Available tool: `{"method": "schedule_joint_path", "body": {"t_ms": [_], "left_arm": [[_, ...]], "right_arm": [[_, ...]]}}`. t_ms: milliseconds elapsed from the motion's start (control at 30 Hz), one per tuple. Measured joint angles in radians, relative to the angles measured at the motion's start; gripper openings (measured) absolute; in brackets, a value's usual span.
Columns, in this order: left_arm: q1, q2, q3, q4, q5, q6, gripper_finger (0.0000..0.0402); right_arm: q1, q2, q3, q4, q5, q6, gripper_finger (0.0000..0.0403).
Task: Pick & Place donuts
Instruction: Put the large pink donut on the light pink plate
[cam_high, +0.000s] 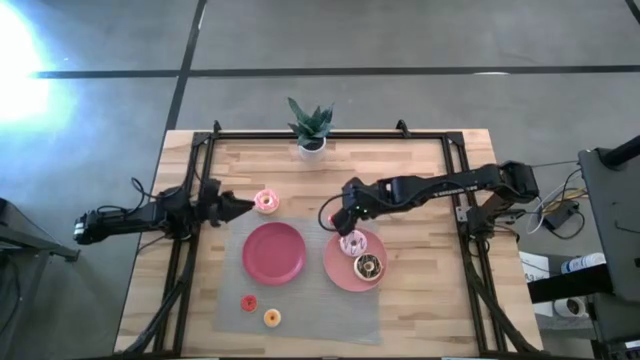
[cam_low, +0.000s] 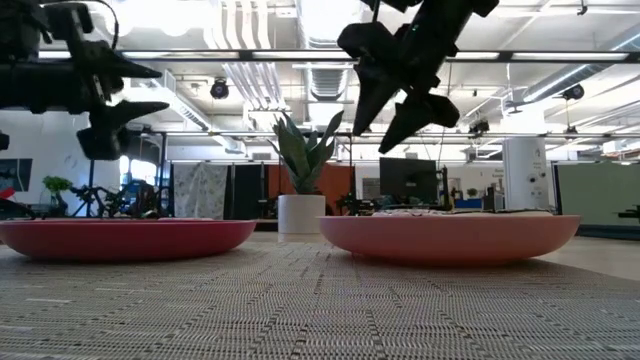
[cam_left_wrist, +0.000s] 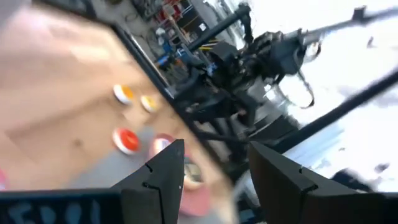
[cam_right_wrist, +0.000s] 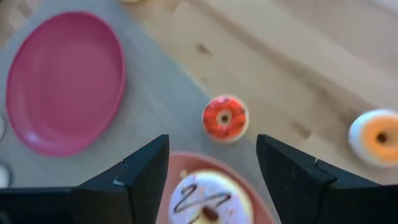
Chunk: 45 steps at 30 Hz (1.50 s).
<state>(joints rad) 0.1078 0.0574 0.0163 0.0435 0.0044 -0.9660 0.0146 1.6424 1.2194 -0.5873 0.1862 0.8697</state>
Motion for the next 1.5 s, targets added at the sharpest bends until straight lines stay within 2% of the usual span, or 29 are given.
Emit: {"method": "schedule_joint_path", "body": {"t_ms": [67,233,367,467,600,733,900,1000,1167,1300,1400,1500], "left_arm": [[0.0,-0.001,0.001,0.008,0.0,-0.08,0.0152],[0.0,0.0,0.002,0.1,-0.023,-0.153,0.0152],[0.0,0.005,0.024,0.182,-0.103,-0.188,0.0151],[0.0,0.03,0.085,0.077,-0.243,-0.178,0.0146],[0.008,0.122,0.199,-0.224,-0.366,-0.151,0.0142],[0.04,0.282,0.281,-0.422,-0.388,-0.152,0.0142],[0.082,0.521,0.358,-0.419,-0.378,-0.078,0.0142],[0.133,0.67,0.409,-0.421,-0.313,0.004,0.0141],[0.3,0.891,0.472,-0.435,-0.094,0.174,0.0142],[0.454,1.006,0.527,-0.425,0.047,0.314,0.0142],[0.526,1.076,0.571,-0.429,0.19,0.418,0.0142],[0.552,1.155,0.61,-0.48,0.23,0.533,0.0142]], "right_arm": [[-0.004,0.001,0.0,0.003,0.017,-0.01,0.0233],[-0.014,0.009,0.003,0.011,0.019,-0.014,0.0231],[-0.018,0.015,0.005,0.032,0.022,-0.017,0.0231],[-0.02,0.016,0.005,0.033,0.022,-0.017,0.0231],[-0.022,0.016,0.005,0.037,0.023,-0.016,0.0231],[-0.022,0.016,0.005,0.042,0.023,-0.017,0.0231],[-0.03,0.016,0.004,0.043,0.023,-0.017,0.0231],[-0.031,0.016,0.004,0.043,0.024,-0.017,0.0231],[-0.03,0.016,0.004,0.042,0.018,-0.017,0.0231],[-0.029,0.016,0.004,0.036,0.001,-0.013,0.0231],[-0.025,0.016,0.003,0.028,-0.007,-0.01,0.0231],[-0.025,0.016,0.003,0.02,-0.008,-0.008,0.0231]]}}
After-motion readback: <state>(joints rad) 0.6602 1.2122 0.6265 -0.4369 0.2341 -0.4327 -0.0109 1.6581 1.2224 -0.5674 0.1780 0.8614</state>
